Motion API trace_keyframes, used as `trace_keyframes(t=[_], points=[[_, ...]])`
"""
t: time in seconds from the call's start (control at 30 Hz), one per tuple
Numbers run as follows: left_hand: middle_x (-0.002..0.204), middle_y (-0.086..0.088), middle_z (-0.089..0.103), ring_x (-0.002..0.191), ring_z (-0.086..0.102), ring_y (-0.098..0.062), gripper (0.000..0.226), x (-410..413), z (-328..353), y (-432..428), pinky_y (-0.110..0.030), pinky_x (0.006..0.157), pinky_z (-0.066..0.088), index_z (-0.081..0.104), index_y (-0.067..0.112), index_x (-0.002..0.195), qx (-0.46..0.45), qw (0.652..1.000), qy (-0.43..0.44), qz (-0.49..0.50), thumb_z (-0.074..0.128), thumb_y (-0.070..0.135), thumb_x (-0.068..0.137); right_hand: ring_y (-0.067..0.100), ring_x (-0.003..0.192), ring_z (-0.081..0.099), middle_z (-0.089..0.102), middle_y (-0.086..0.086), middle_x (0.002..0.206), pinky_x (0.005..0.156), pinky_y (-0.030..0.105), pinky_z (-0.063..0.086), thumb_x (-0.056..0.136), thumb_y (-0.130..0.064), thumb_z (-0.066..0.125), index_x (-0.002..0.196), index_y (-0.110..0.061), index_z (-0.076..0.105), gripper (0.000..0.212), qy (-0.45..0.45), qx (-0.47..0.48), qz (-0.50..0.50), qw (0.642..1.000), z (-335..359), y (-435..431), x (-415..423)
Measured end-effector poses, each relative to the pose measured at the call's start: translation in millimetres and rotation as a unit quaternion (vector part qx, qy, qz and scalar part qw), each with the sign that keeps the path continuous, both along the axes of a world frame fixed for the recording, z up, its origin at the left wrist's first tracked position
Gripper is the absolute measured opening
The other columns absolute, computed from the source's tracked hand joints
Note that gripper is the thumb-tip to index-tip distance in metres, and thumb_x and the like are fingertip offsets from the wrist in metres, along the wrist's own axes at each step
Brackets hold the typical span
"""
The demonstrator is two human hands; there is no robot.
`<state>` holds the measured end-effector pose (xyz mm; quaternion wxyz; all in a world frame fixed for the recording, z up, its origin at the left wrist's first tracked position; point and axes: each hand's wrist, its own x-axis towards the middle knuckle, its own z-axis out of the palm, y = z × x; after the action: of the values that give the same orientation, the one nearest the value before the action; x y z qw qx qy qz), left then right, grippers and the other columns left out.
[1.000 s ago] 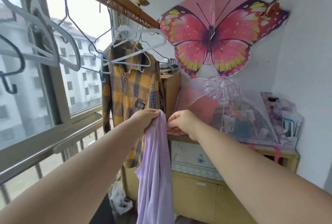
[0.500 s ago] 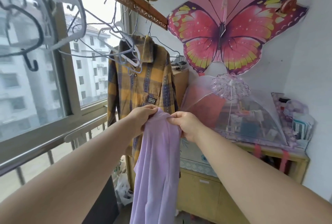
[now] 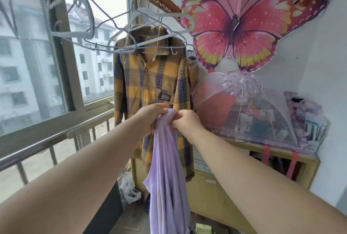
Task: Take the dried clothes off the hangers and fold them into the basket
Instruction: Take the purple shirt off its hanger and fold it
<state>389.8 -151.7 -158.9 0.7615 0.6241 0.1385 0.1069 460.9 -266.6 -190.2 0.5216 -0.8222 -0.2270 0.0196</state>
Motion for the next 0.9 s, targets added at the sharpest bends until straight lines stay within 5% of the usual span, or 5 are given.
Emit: trace_keyframes(t=[0.3, 0.4, 0.5, 0.7, 0.9], points=[[0.101, -0.006, 0.069, 0.074, 0.063, -0.015, 0.026, 0.5, -4.8, 8.5, -0.021, 0.053, 0.052, 0.069, 0.018, 0.107, 0.057, 0.998, 0.012, -0.005, 0.056, 0.004, 0.090, 0.023, 0.062, 0.058, 0.059, 0.008, 0.063, 0.069, 0.038, 0.055, 0.083, 0.003, 0.052, 0.066, -0.012, 0.055, 0.024, 0.058, 0.119, -0.002, 0.991, 10.7, -11.8, 5.4], [0.107, -0.009, 0.070, 0.092, 0.067, -0.022, 0.026, 1.6, -4.1, 6.5, -0.031, 0.071, 0.058, 0.068, 0.016, 0.108, 0.048, 0.999, 0.007, -0.020, 0.058, 0.003, 0.088, 0.021, 0.072, 0.061, 0.064, 0.005, 0.074, 0.067, 0.032, 0.051, 0.077, -0.002, 0.065, 0.081, -0.014, 0.061, 0.013, 0.085, 0.072, 0.058, 0.992, 7.0, -6.4, 2.1], [0.106, -0.010, 0.070, 0.088, 0.068, -0.020, 0.027, 0.3, 0.4, 0.3, -0.027, 0.061, 0.057, 0.067, 0.015, 0.109, 0.047, 0.998, -0.005, -0.039, 0.058, 0.002, 0.088, 0.024, 0.089, 0.068, 0.070, 0.008, 0.093, 0.084, 0.042, 0.057, 0.080, -0.013, 0.069, 0.100, -0.012, 0.065, 0.020, 0.088, 0.078, 0.037, 0.992, -2.9, 4.4, 3.9], [0.109, -0.009, 0.069, 0.080, 0.064, -0.021, 0.030, 2.8, 0.7, 12.6, -0.023, 0.053, 0.050, 0.070, 0.022, 0.106, 0.092, 0.996, -0.001, 0.009, 0.056, 0.001, 0.088, 0.022, 0.076, 0.051, 0.055, 0.002, 0.075, 0.063, 0.028, 0.042, 0.089, -0.016, 0.051, 0.067, -0.022, 0.054, 0.024, 0.021, 0.035, -0.041, 0.998, 8.5, 2.2, 2.9], [0.113, -0.008, 0.066, 0.084, 0.059, -0.020, 0.033, 2.2, -10.1, 13.4, -0.025, 0.060, 0.049, 0.067, 0.025, 0.111, 0.100, 0.995, 0.003, 0.000, 0.058, 0.002, 0.088, 0.022, 0.076, 0.047, 0.048, 0.000, 0.074, 0.059, 0.025, 0.040, 0.094, -0.014, 0.047, 0.071, -0.020, 0.050, 0.024, -0.002, -0.072, 0.030, 0.997, 25.2, 3.1, 2.1]])
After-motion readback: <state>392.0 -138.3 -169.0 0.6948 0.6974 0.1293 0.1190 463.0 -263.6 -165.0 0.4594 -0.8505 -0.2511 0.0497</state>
